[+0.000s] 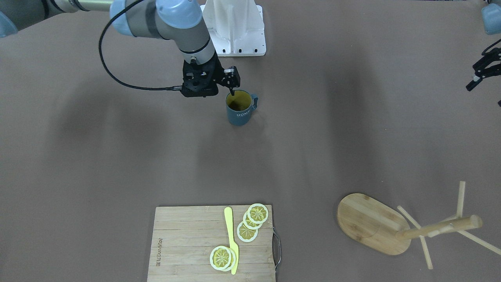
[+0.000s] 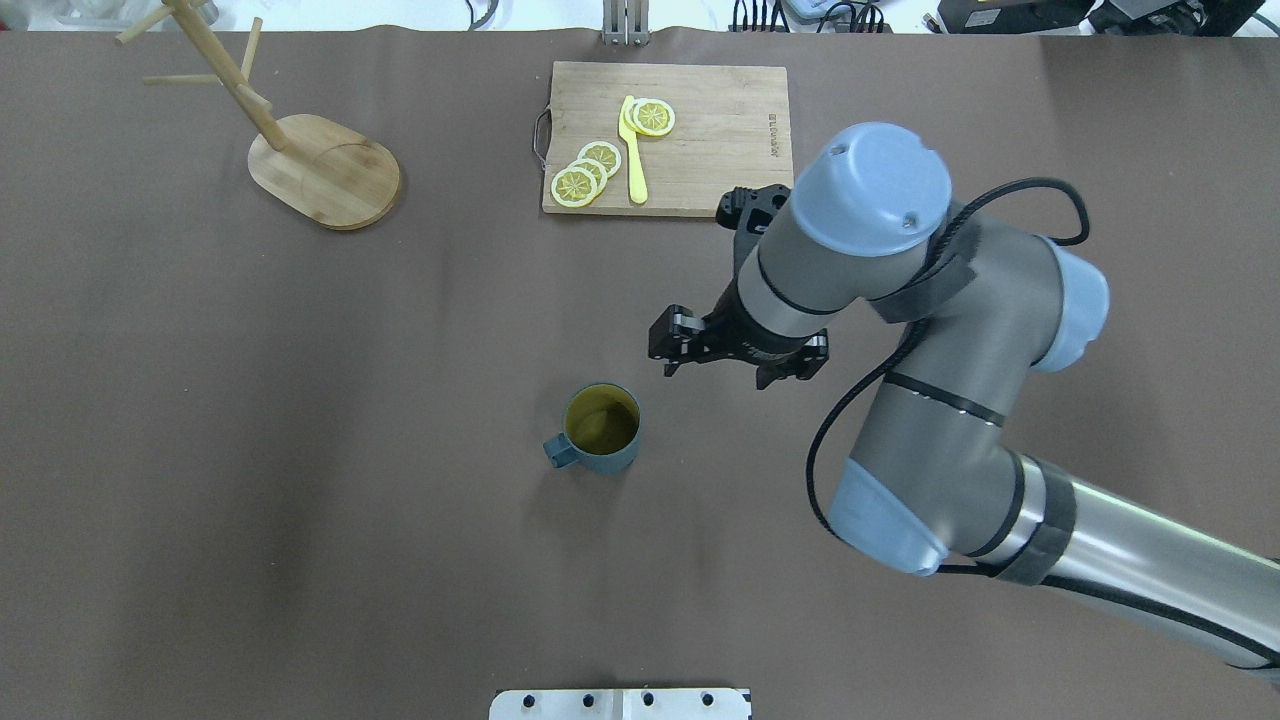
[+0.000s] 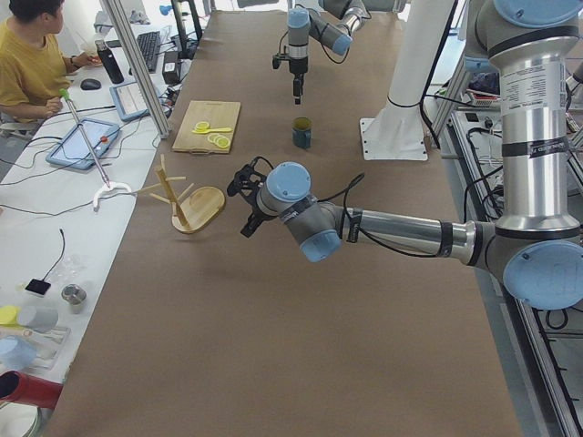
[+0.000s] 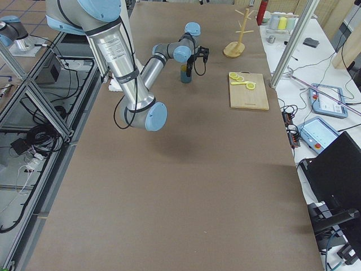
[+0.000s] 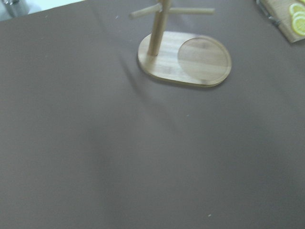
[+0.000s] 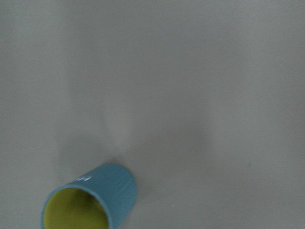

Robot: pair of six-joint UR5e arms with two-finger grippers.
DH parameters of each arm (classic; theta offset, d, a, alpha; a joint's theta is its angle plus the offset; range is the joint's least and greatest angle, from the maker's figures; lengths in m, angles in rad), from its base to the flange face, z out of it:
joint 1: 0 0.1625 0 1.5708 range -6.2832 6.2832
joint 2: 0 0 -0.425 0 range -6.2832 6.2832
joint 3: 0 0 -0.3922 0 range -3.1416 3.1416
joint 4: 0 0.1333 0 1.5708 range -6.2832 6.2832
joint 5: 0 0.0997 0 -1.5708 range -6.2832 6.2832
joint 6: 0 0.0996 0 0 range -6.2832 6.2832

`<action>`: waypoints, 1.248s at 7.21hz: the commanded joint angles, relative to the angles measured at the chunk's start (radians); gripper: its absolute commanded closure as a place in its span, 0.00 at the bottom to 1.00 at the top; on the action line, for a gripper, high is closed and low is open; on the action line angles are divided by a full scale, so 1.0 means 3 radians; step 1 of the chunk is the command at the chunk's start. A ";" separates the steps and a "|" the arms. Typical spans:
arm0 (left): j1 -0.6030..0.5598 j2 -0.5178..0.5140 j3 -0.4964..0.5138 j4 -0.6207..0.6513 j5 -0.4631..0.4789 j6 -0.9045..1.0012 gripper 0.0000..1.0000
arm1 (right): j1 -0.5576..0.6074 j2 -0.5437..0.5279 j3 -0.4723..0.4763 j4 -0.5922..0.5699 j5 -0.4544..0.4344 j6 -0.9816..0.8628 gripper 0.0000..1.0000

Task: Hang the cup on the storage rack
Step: 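Withdraw the right gripper while the left gripper reaches toward the blue mug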

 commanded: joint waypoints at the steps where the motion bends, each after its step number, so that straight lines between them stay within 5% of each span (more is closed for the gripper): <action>1: 0.0429 -0.0338 -0.0008 -0.0482 0.0098 -0.0098 0.07 | 0.0481 -0.0488 0.0149 -0.0007 0.0269 -0.0724 0.00; 4: 0.1318 -0.0676 -0.0033 -0.0692 0.0796 -0.0108 0.07 | 0.0952 -0.0989 0.0134 -0.0023 0.0337 -0.1649 0.00; 7: 0.2830 -0.0886 0.0017 -0.0672 0.2655 -0.0103 0.07 | 0.1377 -0.1368 0.0042 -0.0018 0.0342 -0.2582 0.00; 9: 0.3263 -0.1278 0.0297 -0.0662 0.3185 -0.0083 0.08 | 0.1474 -0.1456 -0.0009 -0.0007 0.0342 -0.2685 0.00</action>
